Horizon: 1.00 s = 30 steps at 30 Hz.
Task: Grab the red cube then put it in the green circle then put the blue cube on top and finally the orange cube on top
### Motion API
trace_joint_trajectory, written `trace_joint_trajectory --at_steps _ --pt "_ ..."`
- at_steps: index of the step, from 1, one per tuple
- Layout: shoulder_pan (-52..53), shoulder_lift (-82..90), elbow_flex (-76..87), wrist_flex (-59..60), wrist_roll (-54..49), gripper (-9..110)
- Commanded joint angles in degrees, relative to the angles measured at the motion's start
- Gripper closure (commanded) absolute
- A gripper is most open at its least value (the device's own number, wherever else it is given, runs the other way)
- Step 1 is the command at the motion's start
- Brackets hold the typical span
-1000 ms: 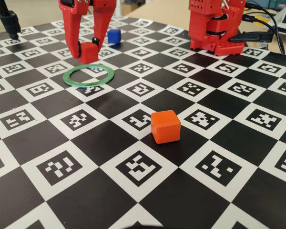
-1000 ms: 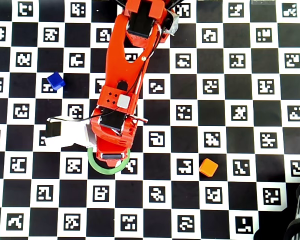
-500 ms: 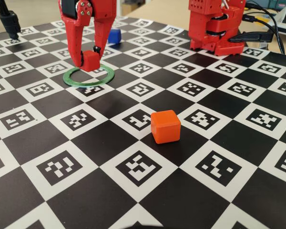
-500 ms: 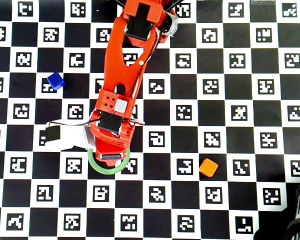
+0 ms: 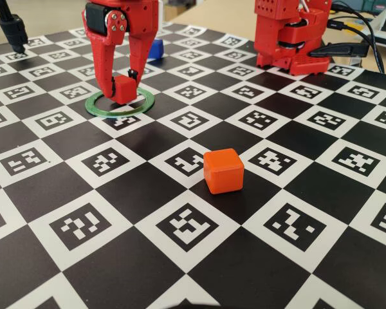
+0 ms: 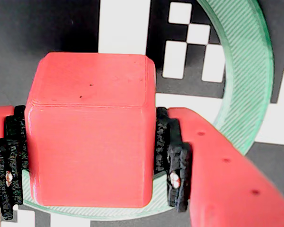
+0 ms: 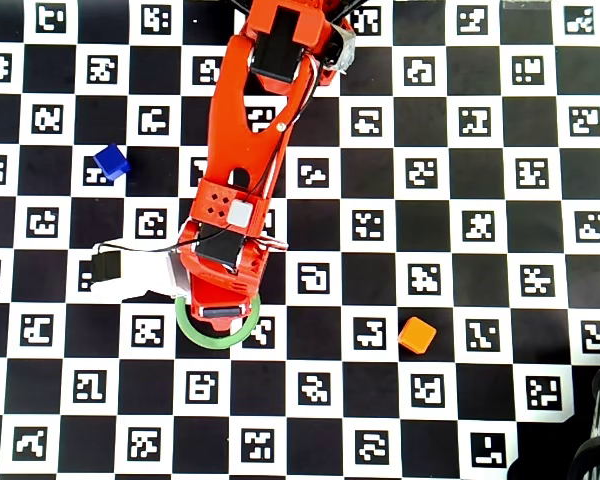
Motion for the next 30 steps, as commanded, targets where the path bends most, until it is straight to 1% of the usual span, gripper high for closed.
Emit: trace_joint_trajectory --at_steps 1,30 --pt "0.88 2.11 -0.44 -0.7 -0.62 100" --pt "1.76 0.09 -1.67 -2.72 -0.7 100"
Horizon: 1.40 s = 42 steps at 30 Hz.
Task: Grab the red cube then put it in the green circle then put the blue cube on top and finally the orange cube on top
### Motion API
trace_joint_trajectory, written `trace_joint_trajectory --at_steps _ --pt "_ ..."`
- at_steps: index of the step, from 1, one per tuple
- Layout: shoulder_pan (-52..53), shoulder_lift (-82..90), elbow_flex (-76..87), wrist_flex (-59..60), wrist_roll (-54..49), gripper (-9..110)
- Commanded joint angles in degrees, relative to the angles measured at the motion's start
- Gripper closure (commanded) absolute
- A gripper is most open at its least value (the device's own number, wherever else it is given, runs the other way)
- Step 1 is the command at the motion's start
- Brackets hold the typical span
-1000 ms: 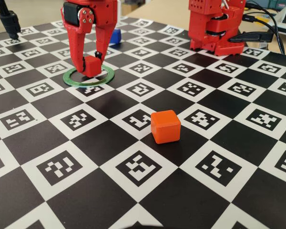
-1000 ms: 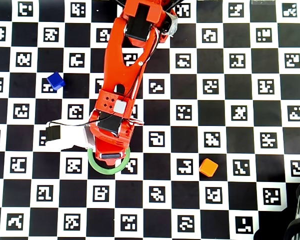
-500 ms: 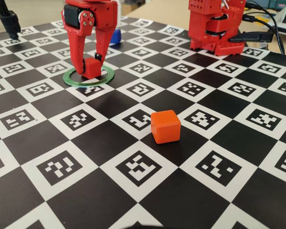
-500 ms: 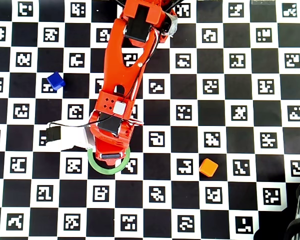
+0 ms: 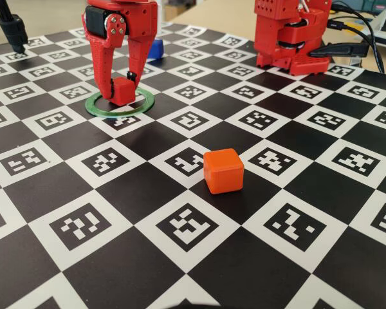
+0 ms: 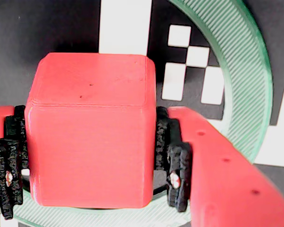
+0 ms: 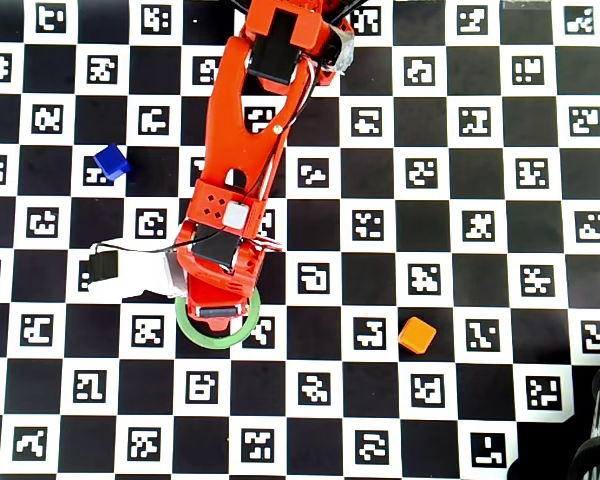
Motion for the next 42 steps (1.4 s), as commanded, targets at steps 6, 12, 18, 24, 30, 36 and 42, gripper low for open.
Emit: trace_joint_trajectory --at_steps 6,12,18,24,30,36,42 --pt "0.53 0.35 -3.25 -0.97 0.0 100" --pt "0.62 0.53 -2.9 -1.41 0.79 94" --pt "0.62 0.79 -2.64 -1.49 0.79 87" --pt "0.62 1.23 -2.02 -1.58 0.7 81" --pt "0.62 1.67 -1.41 -1.58 0.26 68" --pt "0.62 2.11 -1.05 -1.67 0.26 59" --pt "0.62 3.78 -0.88 -0.97 0.53 58"
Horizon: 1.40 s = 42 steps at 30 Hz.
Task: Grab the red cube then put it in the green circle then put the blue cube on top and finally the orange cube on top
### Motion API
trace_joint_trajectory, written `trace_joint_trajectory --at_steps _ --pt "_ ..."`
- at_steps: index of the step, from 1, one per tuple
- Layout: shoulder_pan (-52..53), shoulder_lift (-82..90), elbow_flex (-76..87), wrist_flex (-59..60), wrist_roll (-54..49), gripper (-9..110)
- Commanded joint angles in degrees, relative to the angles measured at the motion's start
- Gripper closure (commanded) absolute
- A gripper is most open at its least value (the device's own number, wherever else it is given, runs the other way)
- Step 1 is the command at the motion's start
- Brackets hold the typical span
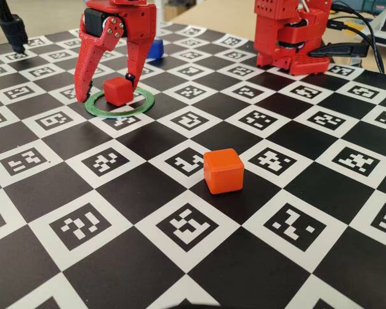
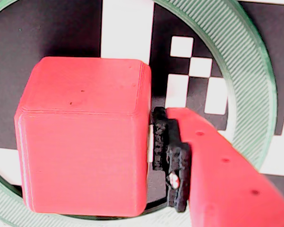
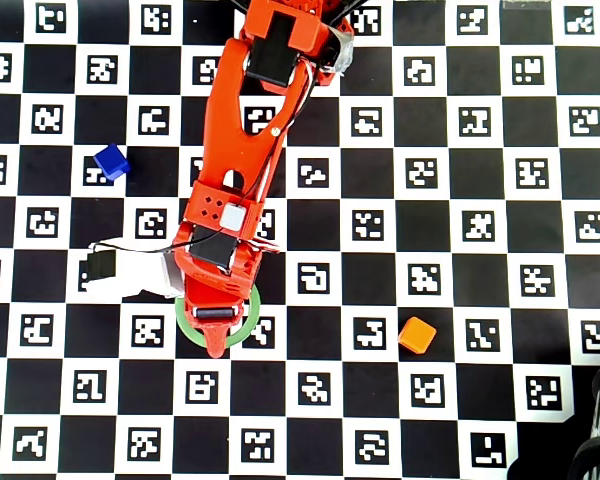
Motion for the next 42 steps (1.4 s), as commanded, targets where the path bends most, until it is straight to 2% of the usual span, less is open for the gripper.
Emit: trace_joint_trajectory --at_steps 1,15,27,42 --pt "0.62 4.57 -0.62 0.26 0.0 58" --pt "0.0 13.45 -1.76 6.86 1.41 58" --pt "0.53 24.08 -3.87 18.72 3.25 58" --pt "13.01 35.95 -2.46 26.72 -1.14 57"
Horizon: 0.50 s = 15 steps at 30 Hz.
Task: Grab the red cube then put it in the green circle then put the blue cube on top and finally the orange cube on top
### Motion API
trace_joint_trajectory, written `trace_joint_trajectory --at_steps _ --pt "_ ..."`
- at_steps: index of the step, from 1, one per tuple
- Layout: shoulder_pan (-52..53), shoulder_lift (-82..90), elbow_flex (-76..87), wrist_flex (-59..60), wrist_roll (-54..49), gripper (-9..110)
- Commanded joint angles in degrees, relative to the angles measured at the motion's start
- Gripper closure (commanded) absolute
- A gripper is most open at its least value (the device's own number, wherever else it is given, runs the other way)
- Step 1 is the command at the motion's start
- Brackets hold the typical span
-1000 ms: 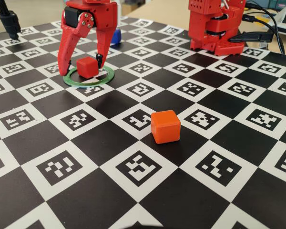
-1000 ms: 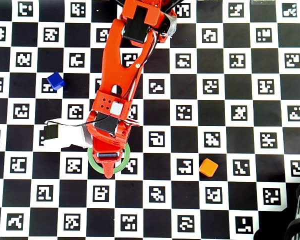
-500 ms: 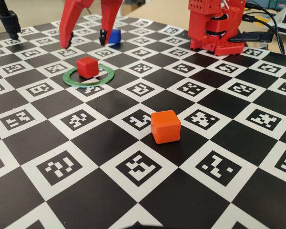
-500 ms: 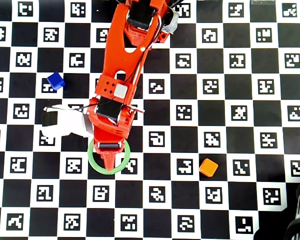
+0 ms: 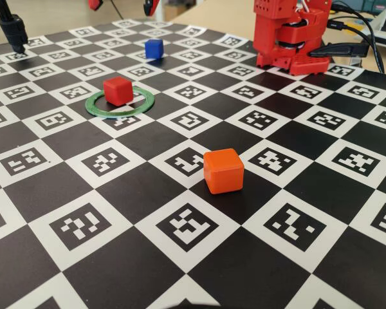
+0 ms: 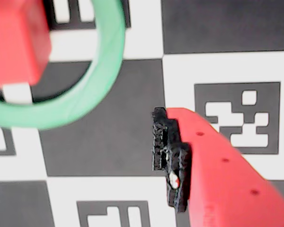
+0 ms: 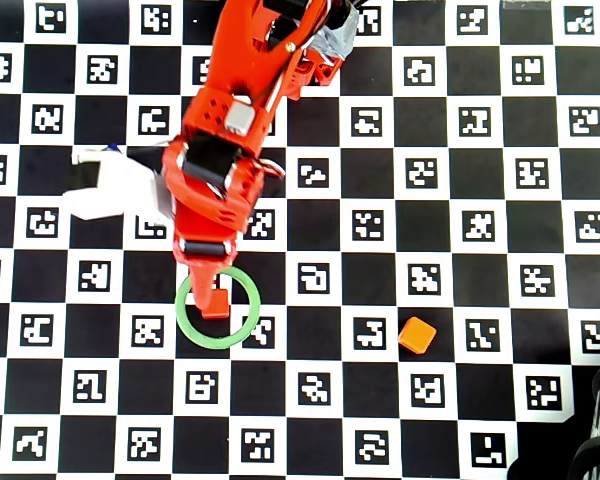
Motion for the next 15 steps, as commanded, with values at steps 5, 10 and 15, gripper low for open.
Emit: trace_joint_trajectory --at_steps 5,10,15 --pt "9.84 9.76 0.26 0.7 -5.98 57" --pt "16.17 10.72 3.69 -0.79 -11.78 57" --pt "21.8 10.81 7.56 -3.78 -18.37 57"
